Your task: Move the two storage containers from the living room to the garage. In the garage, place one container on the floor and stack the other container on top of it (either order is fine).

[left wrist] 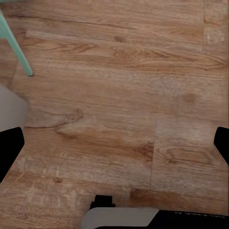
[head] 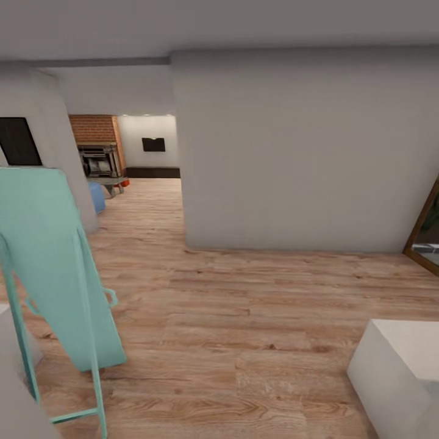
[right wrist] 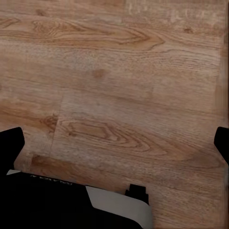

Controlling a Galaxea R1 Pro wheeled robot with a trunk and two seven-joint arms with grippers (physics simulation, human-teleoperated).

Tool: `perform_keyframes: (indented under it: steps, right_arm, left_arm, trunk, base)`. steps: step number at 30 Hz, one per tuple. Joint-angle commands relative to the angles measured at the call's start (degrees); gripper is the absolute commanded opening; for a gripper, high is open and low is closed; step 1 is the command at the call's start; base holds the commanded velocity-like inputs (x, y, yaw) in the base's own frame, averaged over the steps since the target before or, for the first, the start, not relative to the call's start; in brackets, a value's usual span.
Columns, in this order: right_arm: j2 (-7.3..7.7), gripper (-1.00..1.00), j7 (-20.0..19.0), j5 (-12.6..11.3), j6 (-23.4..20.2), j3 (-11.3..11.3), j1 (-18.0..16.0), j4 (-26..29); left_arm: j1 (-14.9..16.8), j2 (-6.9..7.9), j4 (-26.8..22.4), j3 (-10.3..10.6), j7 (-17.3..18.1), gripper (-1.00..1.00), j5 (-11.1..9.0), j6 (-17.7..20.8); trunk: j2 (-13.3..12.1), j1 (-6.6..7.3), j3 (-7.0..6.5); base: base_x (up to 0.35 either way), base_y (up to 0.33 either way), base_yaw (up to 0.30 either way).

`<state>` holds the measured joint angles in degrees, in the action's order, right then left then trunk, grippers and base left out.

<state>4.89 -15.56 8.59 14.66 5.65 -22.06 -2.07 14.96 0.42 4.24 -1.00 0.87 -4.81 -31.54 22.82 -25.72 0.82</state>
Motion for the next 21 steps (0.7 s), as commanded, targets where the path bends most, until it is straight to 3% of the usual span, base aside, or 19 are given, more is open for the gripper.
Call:
perform_keyframes:
  steps: [1, 21]
  right_arm:
    - [0.03, 1.00, -0.09, 0.56, 0.37, 0.50, -0.11, -0.22]
    - [0.03, 1.00, -0.09, 0.64, 0.37, 0.50, -0.11, -0.22]
  left_arm:
    - [0.12, 0.01, 0.24, -0.06, 0.09, 1.00, -0.28, -0.37]
    - [0.13, 0.02, 0.24, -0.06, 0.02, 1.00, -0.25, -0.37]
  trunk:
    - [0.09, -0.07, 0.09]
    - [0.09, -0.07, 0.09]
  base:
    - [0.324, -0.112, 0.000]
    - [0.324, -0.070, 0.000]
